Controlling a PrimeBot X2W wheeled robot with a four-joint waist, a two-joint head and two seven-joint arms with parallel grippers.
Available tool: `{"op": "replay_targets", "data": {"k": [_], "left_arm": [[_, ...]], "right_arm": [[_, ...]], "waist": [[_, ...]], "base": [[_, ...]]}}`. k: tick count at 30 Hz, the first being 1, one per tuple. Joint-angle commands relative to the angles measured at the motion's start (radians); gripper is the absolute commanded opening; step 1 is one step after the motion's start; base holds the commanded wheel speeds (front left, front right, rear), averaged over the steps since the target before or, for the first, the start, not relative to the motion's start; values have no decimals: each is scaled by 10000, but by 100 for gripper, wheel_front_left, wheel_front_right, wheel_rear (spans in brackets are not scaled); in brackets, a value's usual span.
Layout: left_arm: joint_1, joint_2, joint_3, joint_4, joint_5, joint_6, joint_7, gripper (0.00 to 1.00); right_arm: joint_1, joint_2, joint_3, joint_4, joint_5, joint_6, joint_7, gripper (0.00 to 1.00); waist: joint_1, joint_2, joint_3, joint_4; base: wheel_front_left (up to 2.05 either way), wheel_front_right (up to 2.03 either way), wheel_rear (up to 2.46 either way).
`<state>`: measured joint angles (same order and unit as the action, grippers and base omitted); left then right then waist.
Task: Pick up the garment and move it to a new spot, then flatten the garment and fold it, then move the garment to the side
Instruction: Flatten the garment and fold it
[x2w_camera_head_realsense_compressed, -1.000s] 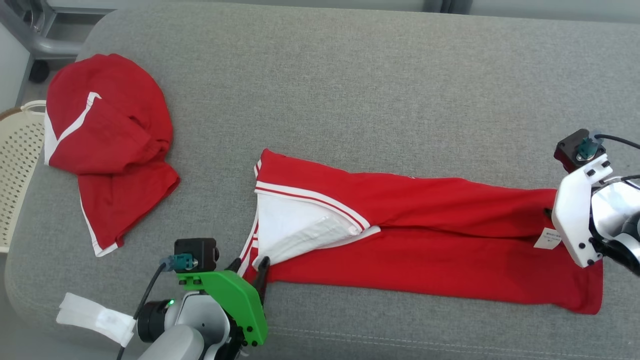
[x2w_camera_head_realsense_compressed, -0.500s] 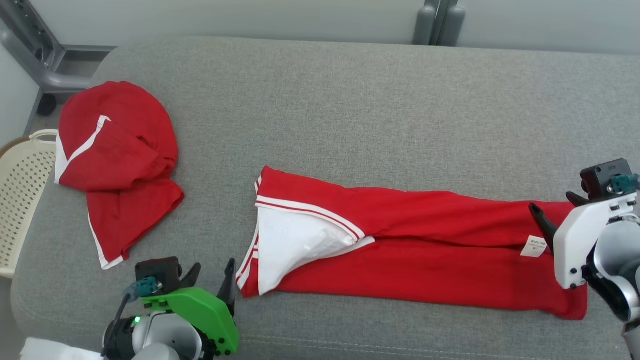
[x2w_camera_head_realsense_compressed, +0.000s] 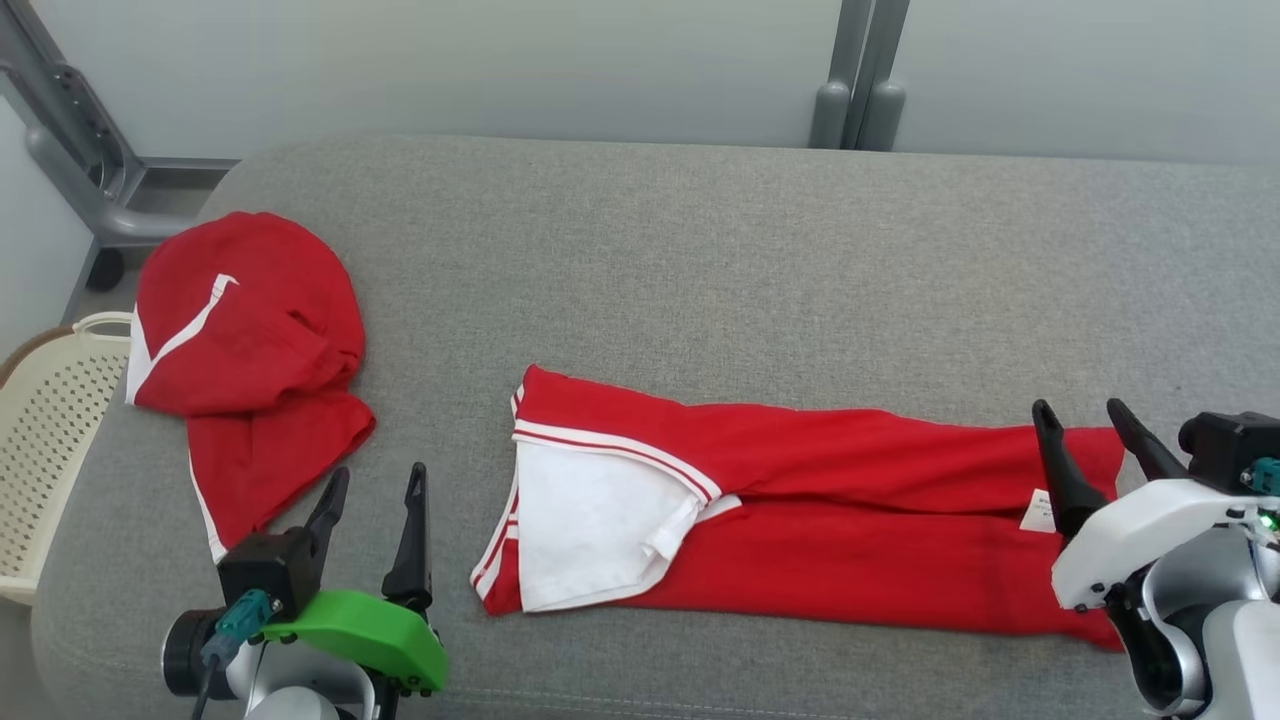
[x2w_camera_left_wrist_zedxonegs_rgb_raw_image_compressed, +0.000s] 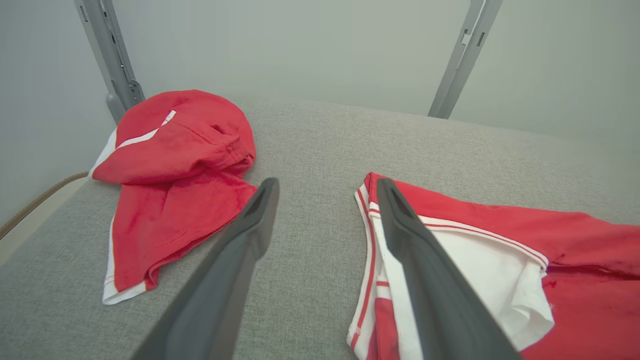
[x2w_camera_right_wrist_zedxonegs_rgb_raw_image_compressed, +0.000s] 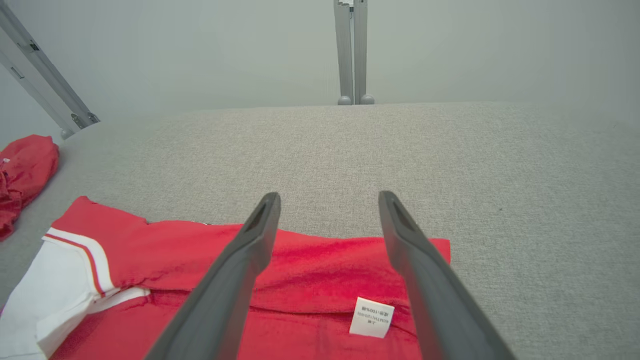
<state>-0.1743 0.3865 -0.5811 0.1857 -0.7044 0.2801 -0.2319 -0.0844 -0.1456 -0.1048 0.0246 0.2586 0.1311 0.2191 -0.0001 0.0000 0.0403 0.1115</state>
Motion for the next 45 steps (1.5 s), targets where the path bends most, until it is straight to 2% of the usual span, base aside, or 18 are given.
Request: {"op": "replay_targets", "data": {"k": [1,7,12,16,19,26,30,36,45], "left_arm": [[-29,-35,106,62,79,-44,-113,100],[201,-161,644,126,481,-146,-332,100],[633,-643,2002,-486,948,-118,-330,100],[1070,-1041,3022,-662,1122,-365,-331,100],[1353,-1135,3379,-564,1262,-704,-331,100],[1642,-966,3271,-265,1884,-1546,-332,100],[1802,-1059,3177,-64,2165,-1924,-333,100],[1914,-1193,3292,154,2399,-2196,-333,100],[1722,-1439,3479,152,2848,-2357,-334,100]], "right_arm": [[158,165,-97,47,-93,-7,-306,100],[389,723,-104,338,11,-7,-1229,100],[433,880,-45,459,-142,-7,-1987,100],[472,936,109,665,-73,-7,-2397,100],[512,942,334,913,177,-7,-2690,100],[627,941,785,1350,-48,-7,-3212,100],[790,937,963,1536,-274,-7,-3484,100],[993,940,989,1676,-695,-7,-3639,100],[856,941,1058,1569,-821,-7,-3436,100]], "waist": [[1,0,-120,-12],[1,0,-328,-103],[1,0,-402,-195],[1,0,-498,-275],[1,0,-555,-309],[1,0,-628,-338],[1,0,-649,-340],[1,0,-653,-398],[1,0,-584,-448]], "base": [[0,0,0],[0,0,0],[0,0,0],[0,0,0],[0,0,0],[0,0,0],[0,0,0],[0,0,0],[0,0,0]]}}
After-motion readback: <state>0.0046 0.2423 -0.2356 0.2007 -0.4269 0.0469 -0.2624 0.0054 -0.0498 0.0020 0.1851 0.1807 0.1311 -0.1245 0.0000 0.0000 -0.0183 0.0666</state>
